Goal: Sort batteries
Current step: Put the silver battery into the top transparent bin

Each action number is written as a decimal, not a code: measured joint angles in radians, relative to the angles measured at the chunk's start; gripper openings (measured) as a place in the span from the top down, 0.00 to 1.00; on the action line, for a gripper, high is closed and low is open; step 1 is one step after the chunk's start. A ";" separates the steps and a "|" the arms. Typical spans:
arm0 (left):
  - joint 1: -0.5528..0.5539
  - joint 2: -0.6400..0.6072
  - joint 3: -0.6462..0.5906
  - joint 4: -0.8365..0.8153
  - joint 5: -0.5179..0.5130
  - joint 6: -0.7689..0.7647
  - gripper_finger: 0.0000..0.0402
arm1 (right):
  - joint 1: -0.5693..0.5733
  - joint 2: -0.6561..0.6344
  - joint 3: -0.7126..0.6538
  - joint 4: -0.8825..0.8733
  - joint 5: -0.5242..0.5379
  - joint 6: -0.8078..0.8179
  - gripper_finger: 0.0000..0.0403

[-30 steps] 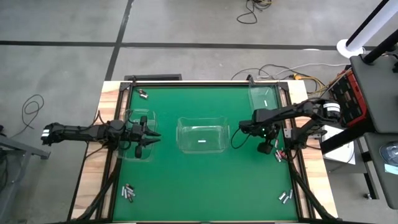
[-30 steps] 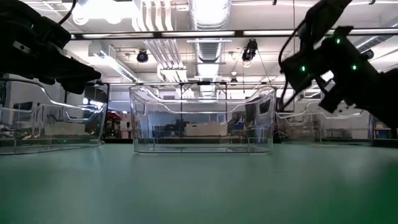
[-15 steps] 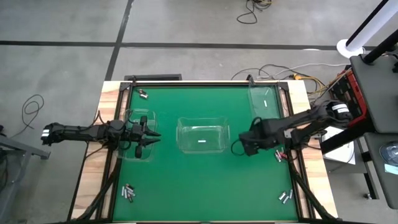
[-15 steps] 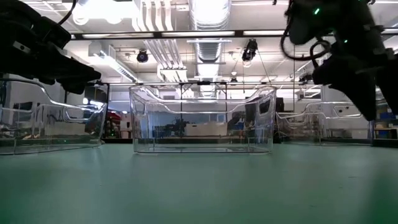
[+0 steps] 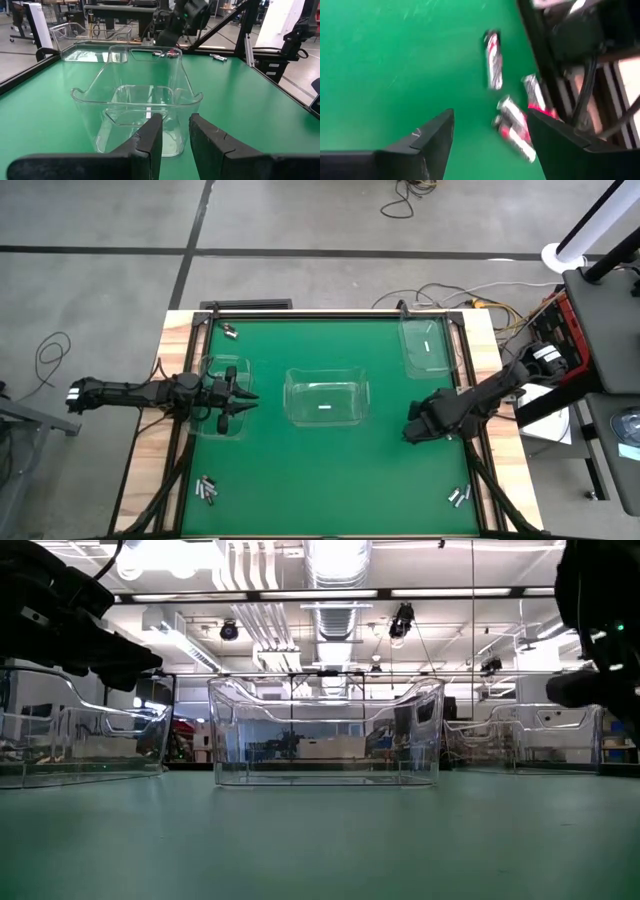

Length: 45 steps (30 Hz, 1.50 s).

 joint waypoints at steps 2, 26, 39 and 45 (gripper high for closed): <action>0.000 0.001 0.000 0.000 0.000 0.000 0.81 | -0.005 0.000 -0.032 -0.002 -0.001 0.013 0.42; 0.000 0.002 0.000 0.000 0.000 0.000 0.81 | -0.085 0.218 -0.066 0.107 0.113 0.003 0.44; 0.000 0.002 0.000 0.000 0.000 0.000 0.81 | -0.085 0.219 -0.049 0.145 0.165 -0.017 0.51; 0.000 0.002 0.000 0.000 0.000 0.000 0.81 | -0.085 0.215 -0.032 0.166 0.168 -0.023 0.54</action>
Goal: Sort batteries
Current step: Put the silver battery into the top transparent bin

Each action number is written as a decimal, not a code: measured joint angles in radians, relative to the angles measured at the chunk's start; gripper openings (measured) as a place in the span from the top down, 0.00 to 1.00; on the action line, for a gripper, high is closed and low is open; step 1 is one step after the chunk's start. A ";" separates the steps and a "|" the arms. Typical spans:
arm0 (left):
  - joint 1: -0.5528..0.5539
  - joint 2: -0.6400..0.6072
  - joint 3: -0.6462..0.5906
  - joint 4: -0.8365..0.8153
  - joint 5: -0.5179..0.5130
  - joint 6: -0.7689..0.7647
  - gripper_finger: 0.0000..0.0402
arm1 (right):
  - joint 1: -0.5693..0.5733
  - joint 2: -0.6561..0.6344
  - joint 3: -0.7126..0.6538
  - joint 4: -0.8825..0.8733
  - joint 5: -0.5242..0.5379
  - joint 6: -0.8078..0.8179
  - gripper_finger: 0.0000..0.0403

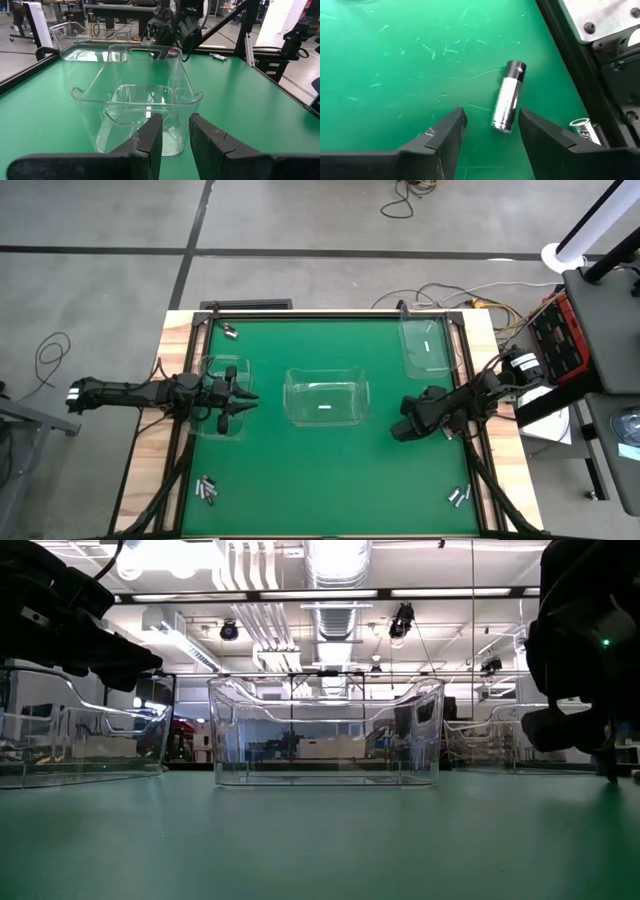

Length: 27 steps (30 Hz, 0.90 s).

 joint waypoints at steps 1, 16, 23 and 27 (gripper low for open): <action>0.000 0.000 0.000 0.000 0.000 0.000 0.81 | 0.000 0.000 0.000 0.001 0.000 0.007 0.55; 0.000 0.000 0.000 0.000 0.000 0.000 0.81 | -0.061 0.007 -0.001 0.011 0.012 0.023 0.61; 0.000 0.000 0.000 0.000 0.000 0.000 0.81 | -0.065 0.007 -0.002 0.019 0.029 0.012 0.69; 0.000 0.000 0.000 0.000 0.000 0.000 0.81 | -0.065 0.007 -0.002 0.025 0.034 0.009 0.74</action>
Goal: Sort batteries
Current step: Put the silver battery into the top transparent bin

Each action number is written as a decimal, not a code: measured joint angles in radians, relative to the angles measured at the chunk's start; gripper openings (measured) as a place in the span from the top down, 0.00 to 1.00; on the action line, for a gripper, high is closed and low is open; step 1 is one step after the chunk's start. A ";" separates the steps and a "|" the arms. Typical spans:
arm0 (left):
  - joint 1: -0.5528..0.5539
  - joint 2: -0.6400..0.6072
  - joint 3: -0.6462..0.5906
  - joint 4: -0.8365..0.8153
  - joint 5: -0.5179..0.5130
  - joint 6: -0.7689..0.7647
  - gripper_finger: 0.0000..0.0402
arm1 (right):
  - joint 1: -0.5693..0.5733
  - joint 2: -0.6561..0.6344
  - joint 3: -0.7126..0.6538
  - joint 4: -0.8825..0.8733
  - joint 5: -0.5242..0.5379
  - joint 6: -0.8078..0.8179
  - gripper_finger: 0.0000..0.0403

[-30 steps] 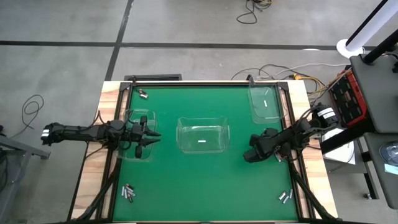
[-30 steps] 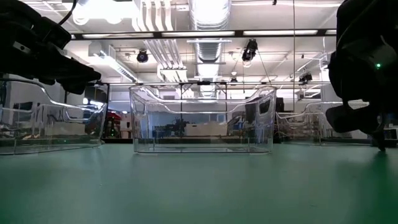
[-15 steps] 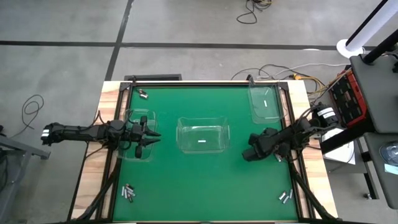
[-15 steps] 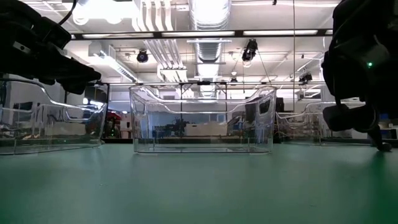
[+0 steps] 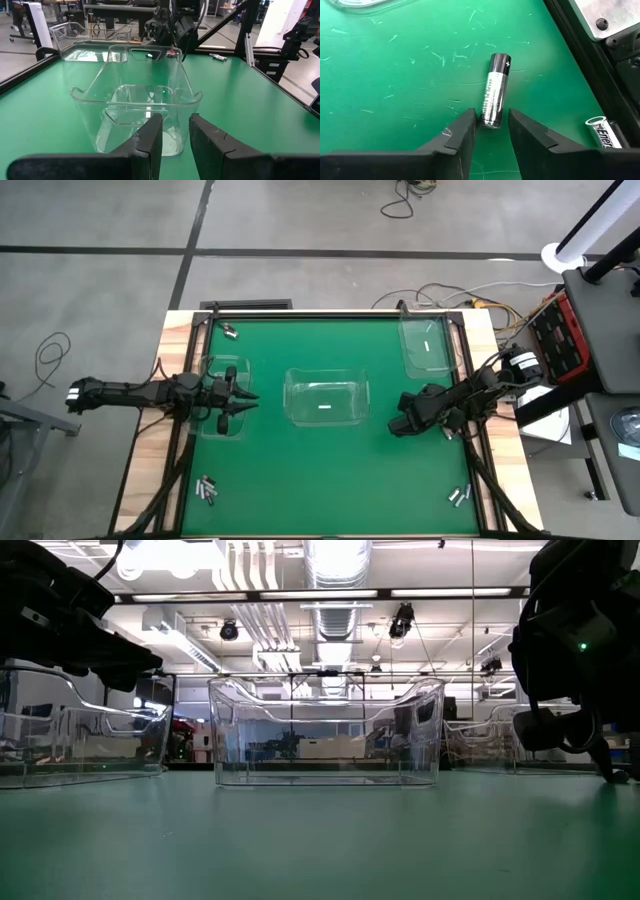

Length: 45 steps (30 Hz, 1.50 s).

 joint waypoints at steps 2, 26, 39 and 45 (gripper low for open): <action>0.000 0.000 0.000 0.000 0.000 0.000 0.81 | 0.000 0.000 0.000 0.003 0.003 -0.001 0.77; 0.000 0.000 0.000 0.000 0.000 0.000 0.81 | 0.000 -0.109 0.099 0.012 -0.222 -0.368 0.87; 0.000 0.000 0.000 0.000 0.000 0.000 0.81 | 0.000 -0.354 0.420 -0.165 -0.288 -0.618 0.88; 0.000 0.000 0.000 0.000 0.000 0.000 0.81 | -0.066 -0.371 0.643 -0.370 -0.184 -0.703 0.88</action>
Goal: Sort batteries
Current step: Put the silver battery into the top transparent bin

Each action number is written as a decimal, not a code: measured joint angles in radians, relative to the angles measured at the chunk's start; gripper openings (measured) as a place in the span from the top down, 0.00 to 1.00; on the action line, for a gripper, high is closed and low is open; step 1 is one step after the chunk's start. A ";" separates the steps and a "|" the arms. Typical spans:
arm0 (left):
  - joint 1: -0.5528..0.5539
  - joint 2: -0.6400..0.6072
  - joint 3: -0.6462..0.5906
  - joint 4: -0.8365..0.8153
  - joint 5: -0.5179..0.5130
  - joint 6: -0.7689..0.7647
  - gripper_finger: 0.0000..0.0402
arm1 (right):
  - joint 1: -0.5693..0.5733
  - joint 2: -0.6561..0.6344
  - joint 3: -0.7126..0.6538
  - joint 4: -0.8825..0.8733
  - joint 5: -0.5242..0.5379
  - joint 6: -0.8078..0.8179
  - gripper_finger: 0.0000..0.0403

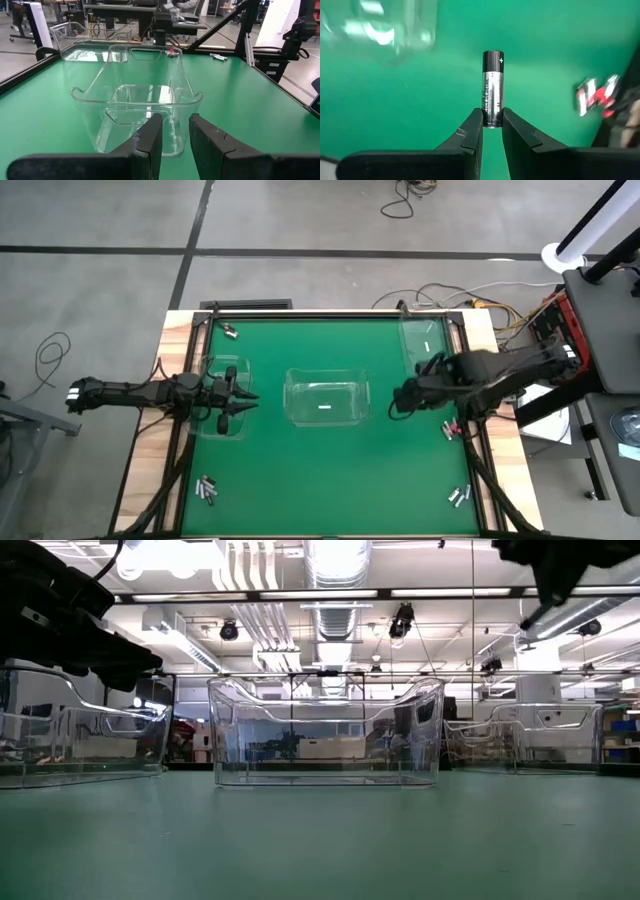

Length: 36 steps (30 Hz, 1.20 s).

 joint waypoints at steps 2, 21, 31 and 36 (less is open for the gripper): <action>0.000 0.000 0.000 0.000 0.000 0.000 0.81 | -0.063 -0.001 0.053 -0.070 0.050 -0.048 0.88; 0.000 0.000 0.000 0.000 0.000 0.000 0.81 | -1.066 0.187 0.037 0.021 -0.051 -1.103 0.88; 0.000 0.000 0.000 0.000 0.000 0.000 0.81 | -1.145 0.437 0.037 -0.001 -0.080 -1.563 0.88; 0.000 0.000 0.000 0.000 0.000 0.000 0.81 | -1.145 0.520 0.037 -0.005 -0.067 -1.758 0.88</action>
